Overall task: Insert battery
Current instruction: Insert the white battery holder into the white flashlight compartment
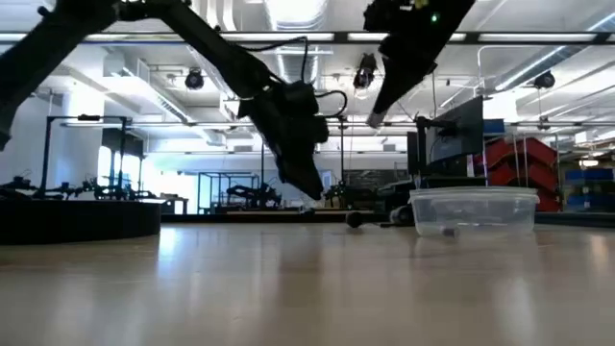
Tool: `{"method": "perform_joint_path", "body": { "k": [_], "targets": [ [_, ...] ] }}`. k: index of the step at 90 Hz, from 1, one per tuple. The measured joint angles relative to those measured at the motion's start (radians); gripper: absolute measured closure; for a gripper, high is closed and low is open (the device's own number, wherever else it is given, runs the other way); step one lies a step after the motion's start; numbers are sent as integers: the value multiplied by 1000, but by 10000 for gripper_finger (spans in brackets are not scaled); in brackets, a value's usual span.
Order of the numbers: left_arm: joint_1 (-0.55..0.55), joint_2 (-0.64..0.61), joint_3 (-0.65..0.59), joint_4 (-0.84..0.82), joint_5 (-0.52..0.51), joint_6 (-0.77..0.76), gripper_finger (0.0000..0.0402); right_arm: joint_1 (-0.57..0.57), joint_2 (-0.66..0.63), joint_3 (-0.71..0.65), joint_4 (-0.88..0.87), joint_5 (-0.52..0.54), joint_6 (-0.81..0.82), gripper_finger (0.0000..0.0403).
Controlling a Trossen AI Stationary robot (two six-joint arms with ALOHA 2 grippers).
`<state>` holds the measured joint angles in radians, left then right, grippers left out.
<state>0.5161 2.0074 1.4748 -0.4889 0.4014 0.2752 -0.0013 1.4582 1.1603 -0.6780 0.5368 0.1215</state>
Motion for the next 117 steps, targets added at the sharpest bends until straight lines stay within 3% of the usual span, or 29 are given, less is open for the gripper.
{"method": "perform_joint_path", "body": {
  "k": [38, 66, 83, 117],
  "targets": [
    [-32, -349, -441, 335, 1, -95, 236, -232, 0, -10, -29, -147, -67, 336],
    [-75, -492, -726, 668, 2, -135, 261, -387, 24, -56, -11, -219, -134, 344],
    [-81, -496, -789, 766, 2, -164, 273, -452, 84, -71, 16, -307, -147, 336],
    [-97, -489, -804, 787, 8, -157, 294, -491, 206, -72, 45, -310, -187, 335]
  ]
}}
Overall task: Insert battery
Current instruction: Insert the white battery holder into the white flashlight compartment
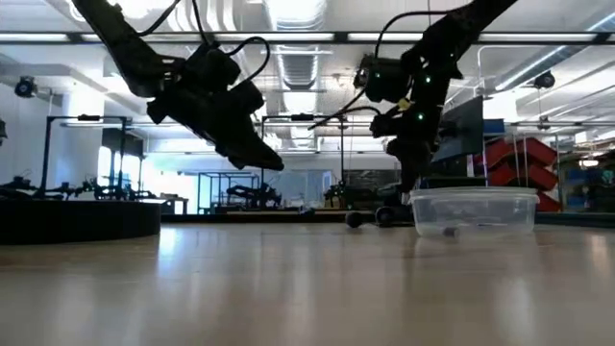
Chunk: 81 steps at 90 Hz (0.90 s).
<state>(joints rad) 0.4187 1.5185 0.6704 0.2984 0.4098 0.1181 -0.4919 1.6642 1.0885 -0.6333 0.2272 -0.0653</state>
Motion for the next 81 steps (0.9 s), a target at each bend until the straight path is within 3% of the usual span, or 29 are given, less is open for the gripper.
{"method": "perform_joint_path", "body": {
  "k": [28, 46, 71, 81],
  "targets": [
    [0, 1, -8, 0, -11, 16, 291, 0, 58, 0, 99, -80, -24, 338],
    [0, 1, -7, 4, -139, -18, 254, 3, 74, 0, 165, -132, -25, 343],
    [13, 1, 30, 8, -168, -54, 201, 8, 89, 1, 268, -184, -35, 335],
    [24, 23, 69, 7, -226, -84, 188, 11, 84, 1, 266, -184, -38, 342]
  ]
}}
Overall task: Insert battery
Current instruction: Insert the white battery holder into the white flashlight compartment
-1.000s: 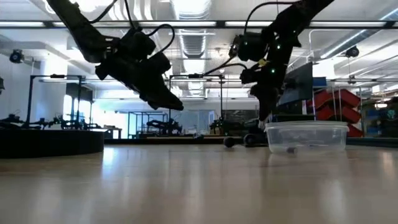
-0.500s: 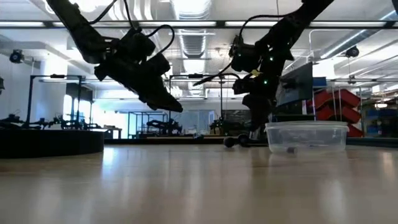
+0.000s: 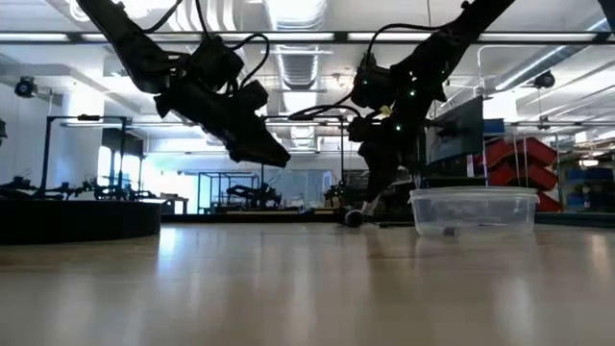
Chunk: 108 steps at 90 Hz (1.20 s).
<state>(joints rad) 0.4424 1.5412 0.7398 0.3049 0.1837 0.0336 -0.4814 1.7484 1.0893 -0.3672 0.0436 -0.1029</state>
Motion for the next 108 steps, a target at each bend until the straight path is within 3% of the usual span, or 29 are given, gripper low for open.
{"method": "perform_joint_path", "body": {
  "k": [35, 43, 59, 88, 108],
  "targets": [
    [8, 324, 243, -9, -21, -54, 166, 24, -107, -1, 0, 10, 28, 342],
    [8, 369, 279, -8, -72, -72, 167, 41, -117, -3, -4, 9, 38, 348],
    [23, 393, 295, -5, -251, -50, 167, 90, -123, -5, -2, 9, 61, 336],
    [94, 456, 295, 60, -255, -63, 142, 176, -123, -6, 13, 60, 82, 346],
    [102, 465, 303, 67, -279, -35, 153, 192, -122, -6, 12, 63, 103, 337]
  ]
}}
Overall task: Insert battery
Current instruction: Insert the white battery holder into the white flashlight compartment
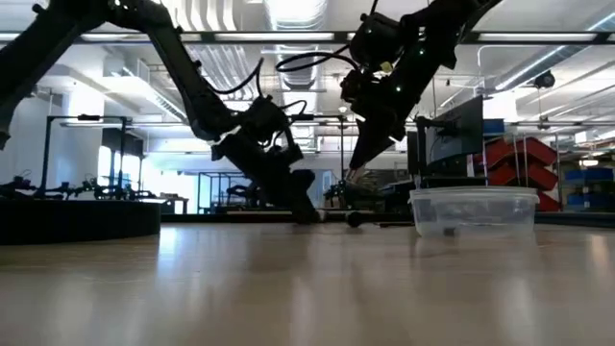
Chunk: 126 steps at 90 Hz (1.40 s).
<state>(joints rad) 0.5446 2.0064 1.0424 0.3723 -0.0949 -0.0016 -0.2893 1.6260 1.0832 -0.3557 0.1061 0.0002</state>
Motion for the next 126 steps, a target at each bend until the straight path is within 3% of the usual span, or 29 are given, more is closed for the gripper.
{"method": "perform_joint_path", "body": {
  "k": [14, 48, 64, 105, 126],
  "targets": [
    [1, 0, -2, 12, -9, 27, 190, 2, 0, 0, 2, 0, -4, 347],
    [-3, 1, -1, 35, 15, 50, 336, 2, -4, 4, 0, 1, -1, 346],
    [-5, -16, 0, -27, 45, 100, 393, 2, -25, 4, -13, 0, 0, 338],
    [-28, -114, -17, -434, 60, 139, 401, 2, -61, 3, -36, 2, 7, 335],
    [-69, -210, -56, -474, 90, 187, 393, 2, -61, 3, -36, 1, 1, 347]
  ]
}}
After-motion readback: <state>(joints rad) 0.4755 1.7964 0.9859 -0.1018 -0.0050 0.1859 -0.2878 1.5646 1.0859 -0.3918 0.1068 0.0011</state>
